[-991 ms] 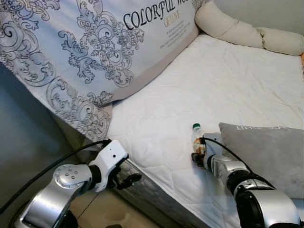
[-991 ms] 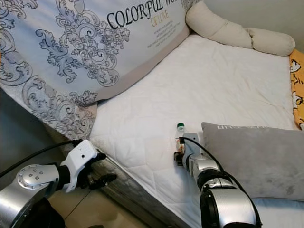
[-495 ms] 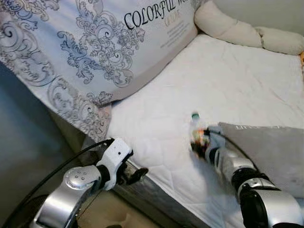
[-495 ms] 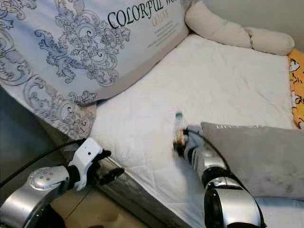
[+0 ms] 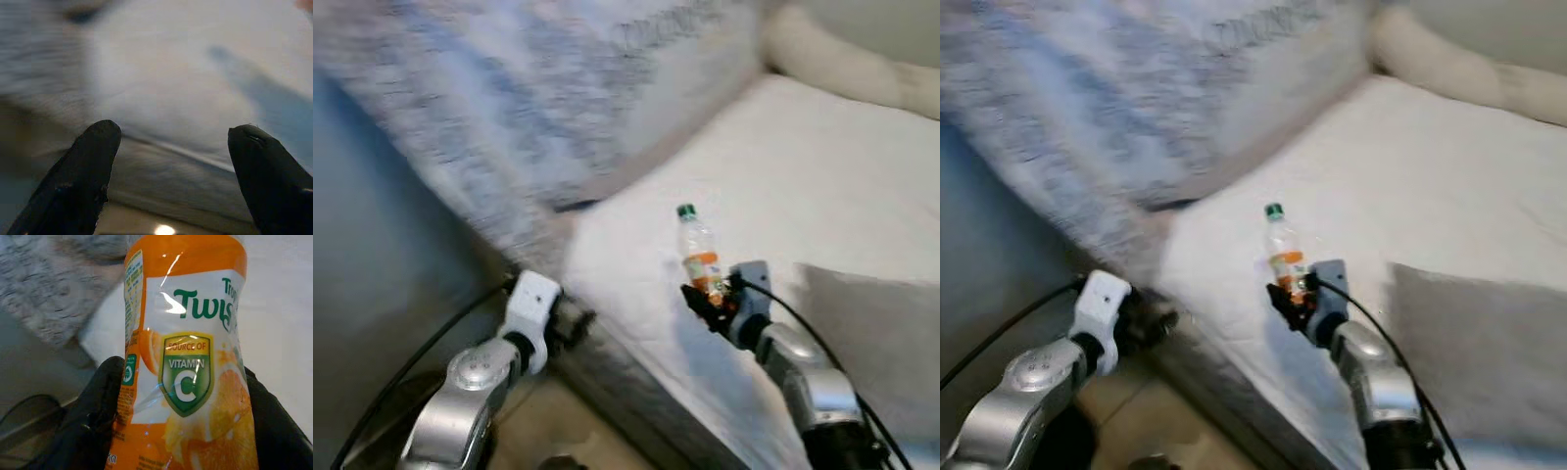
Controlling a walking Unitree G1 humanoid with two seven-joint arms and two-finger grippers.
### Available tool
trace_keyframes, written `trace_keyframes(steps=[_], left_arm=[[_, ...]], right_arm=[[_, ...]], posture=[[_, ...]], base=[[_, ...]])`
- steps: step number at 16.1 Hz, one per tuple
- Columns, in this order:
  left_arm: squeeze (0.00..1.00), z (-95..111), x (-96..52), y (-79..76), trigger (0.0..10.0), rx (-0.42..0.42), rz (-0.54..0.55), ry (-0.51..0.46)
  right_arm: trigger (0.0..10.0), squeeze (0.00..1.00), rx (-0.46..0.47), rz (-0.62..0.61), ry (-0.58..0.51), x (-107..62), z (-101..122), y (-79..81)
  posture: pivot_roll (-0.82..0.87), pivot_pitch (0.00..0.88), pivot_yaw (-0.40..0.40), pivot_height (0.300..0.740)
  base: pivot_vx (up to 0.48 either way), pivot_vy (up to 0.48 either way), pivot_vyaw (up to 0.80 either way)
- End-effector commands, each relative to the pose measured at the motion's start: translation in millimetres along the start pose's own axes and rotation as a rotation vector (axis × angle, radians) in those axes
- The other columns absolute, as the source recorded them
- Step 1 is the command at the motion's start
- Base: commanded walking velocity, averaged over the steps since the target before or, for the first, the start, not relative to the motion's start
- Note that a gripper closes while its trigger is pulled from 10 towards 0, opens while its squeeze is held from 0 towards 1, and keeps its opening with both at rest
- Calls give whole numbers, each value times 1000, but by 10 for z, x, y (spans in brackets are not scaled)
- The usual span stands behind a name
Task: Clean up the room
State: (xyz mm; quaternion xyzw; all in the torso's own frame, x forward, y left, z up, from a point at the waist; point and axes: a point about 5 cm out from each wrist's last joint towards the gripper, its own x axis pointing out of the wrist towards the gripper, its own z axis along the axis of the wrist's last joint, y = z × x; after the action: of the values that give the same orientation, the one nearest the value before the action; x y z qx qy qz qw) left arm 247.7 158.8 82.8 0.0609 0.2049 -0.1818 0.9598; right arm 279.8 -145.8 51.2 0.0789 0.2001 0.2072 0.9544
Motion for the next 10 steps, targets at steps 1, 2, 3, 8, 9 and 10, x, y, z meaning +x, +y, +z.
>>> trace_keyframes(steps=[1, 2, 3, 8, 9, 10], left_arm=[[0, -2, 19, 84, 10000, 6, 75, -9], [0, 11, 13, 171, 10000, -5, 130, -24], [0, 16, 10, 236, 10000, -26, 172, -23], [0, 157, 4, 385, 10000, -53, 265, -87], [0, 220, -8, 413, 10000, -87, 270, -109], [0, 312, -8, 429, 10000, -103, 262, -134]], right_arm=[[10000, 0, -20, -75, -2, -78, -6, -72], [10000, 0, 18, -128, -17, -86, 4, -48], [10000, 0, -1, -151, -21, -95, 22, -17], [10000, 0, 24, -115, -21, -64, 37, 75], [10000, 0, 29, -114, -26, -61, 59, 94], [10000, 0, 33, -108, -23, -70, 56, 116]], posture=[[40, 0, 10, 740], [30, 0, 13, 740], [42, 0, 5, 740], [103, 0, -46, 740], [97, 0, -46, 740], [102, 0, -39, 740]], base=[[0, 0, 800], [0, 0, 800], [0, 0, 800], [0, 0, 800], [0, 0, 800], [0, 0, 800]])
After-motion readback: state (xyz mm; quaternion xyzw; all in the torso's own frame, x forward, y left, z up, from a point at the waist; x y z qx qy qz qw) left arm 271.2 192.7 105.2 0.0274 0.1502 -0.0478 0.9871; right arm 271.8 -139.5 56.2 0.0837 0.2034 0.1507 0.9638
